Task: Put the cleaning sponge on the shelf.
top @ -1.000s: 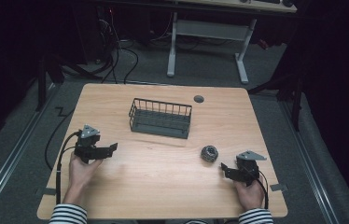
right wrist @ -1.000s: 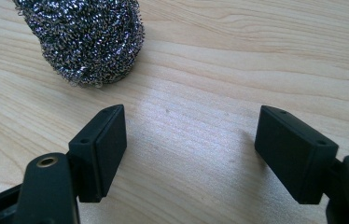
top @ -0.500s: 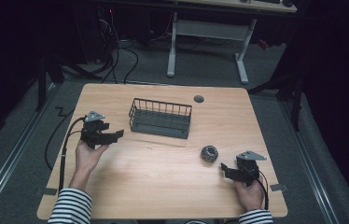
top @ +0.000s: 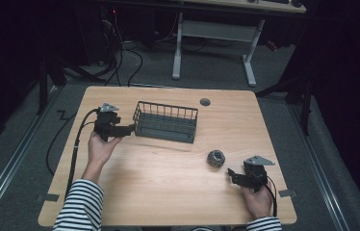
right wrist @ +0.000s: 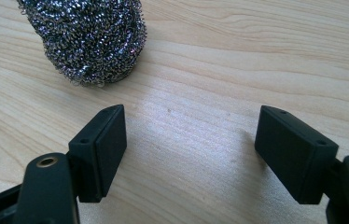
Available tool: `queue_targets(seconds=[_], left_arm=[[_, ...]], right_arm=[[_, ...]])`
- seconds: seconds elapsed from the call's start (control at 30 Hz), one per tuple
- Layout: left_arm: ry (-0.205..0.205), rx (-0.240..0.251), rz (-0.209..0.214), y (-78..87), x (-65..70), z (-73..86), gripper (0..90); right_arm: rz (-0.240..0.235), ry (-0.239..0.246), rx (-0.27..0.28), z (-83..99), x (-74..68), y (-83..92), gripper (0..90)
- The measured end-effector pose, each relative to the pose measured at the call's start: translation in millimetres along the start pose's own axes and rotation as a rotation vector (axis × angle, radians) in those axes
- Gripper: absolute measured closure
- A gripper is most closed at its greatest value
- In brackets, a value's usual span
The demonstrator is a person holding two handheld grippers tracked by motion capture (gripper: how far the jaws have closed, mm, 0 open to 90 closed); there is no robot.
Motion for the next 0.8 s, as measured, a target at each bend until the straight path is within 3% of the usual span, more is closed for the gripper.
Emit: queue_targets(seconds=[0.17, 0.4, 0.53, 0.8], left_arm=[[0.012, -0.01, -0.041, -13.5, 0.5, -16.0, 28.3], [0.028, -0.015, -0.079, -27.0, 1.0, -26.8, 32.8], [0.058, -0.018, -0.091, -34.4, -2.4, -26.5, 36.6], [0.059, -0.027, -0.085, -42.9, -3.2, -23.9, 47.8]], right_arm=[[-0.002, 0.001, 0.0, 0.0, -0.3, 0.1, 25.2], [-0.006, 0.007, 0.001, 0.2, -0.6, 0.2, 25.2], [-0.008, 0.008, 0.001, 0.2, -0.8, 0.2, 25.2], [-0.008, 0.009, 0.002, 0.2, -0.8, 0.2, 25.2]])
Point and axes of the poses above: each handheld gripper's, and its own axes: y roughly backward along the jaws, z roughly out of its underside, x roughly to its right, the point moved 1 cm from there along -y, roughly forward along the jaws, and after that the axes turned 5 degrees about y, right-handed, at the moved point
